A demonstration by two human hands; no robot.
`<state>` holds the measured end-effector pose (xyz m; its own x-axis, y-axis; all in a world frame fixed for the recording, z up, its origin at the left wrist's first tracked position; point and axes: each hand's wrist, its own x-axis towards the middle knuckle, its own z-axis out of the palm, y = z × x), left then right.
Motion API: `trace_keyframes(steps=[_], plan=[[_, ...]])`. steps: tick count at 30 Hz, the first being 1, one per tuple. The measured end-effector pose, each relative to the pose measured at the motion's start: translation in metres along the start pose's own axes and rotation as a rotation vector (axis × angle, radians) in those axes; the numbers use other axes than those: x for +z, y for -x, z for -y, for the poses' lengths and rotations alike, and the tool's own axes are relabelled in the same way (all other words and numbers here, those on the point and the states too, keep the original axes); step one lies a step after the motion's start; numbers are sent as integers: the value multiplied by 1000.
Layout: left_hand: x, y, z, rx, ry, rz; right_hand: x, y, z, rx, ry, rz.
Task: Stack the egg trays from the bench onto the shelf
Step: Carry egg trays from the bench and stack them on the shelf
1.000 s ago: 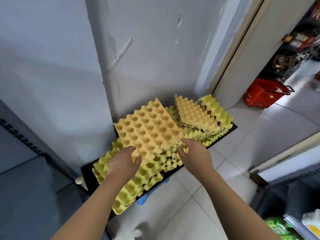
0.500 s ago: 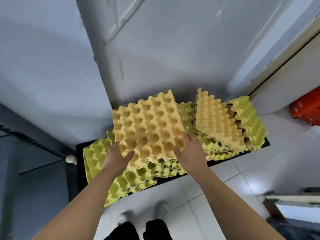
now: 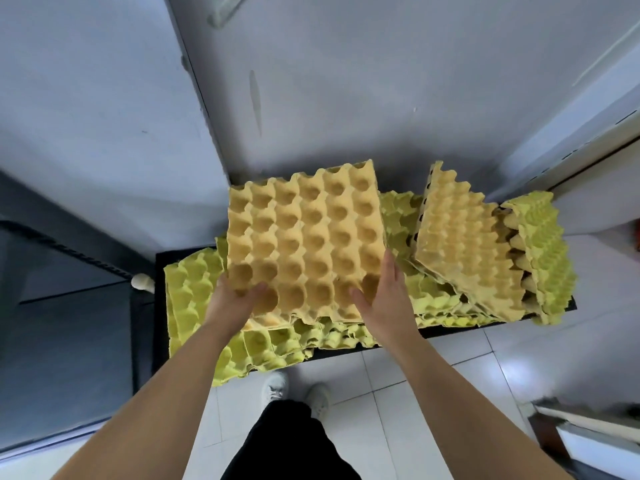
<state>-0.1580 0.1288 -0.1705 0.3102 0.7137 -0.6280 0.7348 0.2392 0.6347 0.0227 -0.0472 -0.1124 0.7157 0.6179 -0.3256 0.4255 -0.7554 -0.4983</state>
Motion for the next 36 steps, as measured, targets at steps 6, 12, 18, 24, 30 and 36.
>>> trace_keyframes(steps=[6, 12, 18, 24, 30, 36], plan=[[-23, 24, -18, 84, -68, -4, -22, 4, 14, -1, -46, -69], [-48, 61, -49, 219, -96, -81, -56, 17, 29, -8, -81, -193], [-69, 120, -84, 332, -81, -248, -92, 40, 45, -64, -128, -298], [-86, 197, -95, 460, 22, -487, -133, 79, 65, -224, -179, -331], [-104, 289, -81, 553, 231, -648, -168, 131, 84, -451, -255, -302], [-137, 377, -66, 626, 238, -827, -199, 184, 127, -642, -317, -274]])
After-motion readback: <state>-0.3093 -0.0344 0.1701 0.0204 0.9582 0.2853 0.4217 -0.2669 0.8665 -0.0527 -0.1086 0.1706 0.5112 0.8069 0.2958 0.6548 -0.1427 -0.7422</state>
